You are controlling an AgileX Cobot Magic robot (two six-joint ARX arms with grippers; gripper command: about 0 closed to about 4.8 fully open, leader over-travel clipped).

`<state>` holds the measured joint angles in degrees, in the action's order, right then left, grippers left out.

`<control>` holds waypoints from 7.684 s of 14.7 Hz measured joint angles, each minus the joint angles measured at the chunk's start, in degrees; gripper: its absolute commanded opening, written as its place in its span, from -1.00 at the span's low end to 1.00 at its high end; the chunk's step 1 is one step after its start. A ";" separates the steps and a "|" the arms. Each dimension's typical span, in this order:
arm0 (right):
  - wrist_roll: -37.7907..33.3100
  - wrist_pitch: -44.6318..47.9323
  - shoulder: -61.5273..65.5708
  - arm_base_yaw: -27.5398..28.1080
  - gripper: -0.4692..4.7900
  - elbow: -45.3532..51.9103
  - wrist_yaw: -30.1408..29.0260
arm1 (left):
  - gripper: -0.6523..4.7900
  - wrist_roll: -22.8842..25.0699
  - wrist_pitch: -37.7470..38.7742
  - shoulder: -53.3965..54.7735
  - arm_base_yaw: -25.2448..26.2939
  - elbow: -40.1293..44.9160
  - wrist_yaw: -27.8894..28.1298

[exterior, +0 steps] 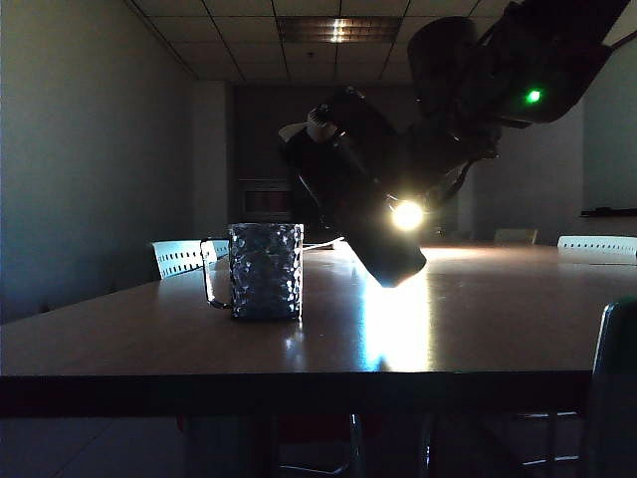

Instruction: Pick up the black thermos cup, pour some water from it into the cup, and then put the thermos cup back on the table.

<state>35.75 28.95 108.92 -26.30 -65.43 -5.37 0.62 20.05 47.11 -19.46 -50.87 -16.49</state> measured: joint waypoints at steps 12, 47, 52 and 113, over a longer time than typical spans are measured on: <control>24.76 -4.28 -0.07 -0.39 -0.41 -0.02 4.26 | -0.78 0.00 0.35 0.00 0.00 0.00 -1.38; 48.78 3.67 1.36 -1.81 -0.41 -1.20 9.46 | -0.78 0.00 1.68 0.00 0.02 0.00 -2.89; 49.64 4.22 1.36 -1.81 -0.41 -1.20 9.49 | -0.78 0.00 1.68 0.04 0.00 0.00 -2.89; -28.44 6.97 -3.65 20.96 -0.41 -1.18 -17.79 | -0.78 0.00 2.05 0.00 -0.02 0.00 -2.91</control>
<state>7.31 35.92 105.27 -5.34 -66.61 -23.16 0.62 22.11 47.11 -19.49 -50.87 -19.40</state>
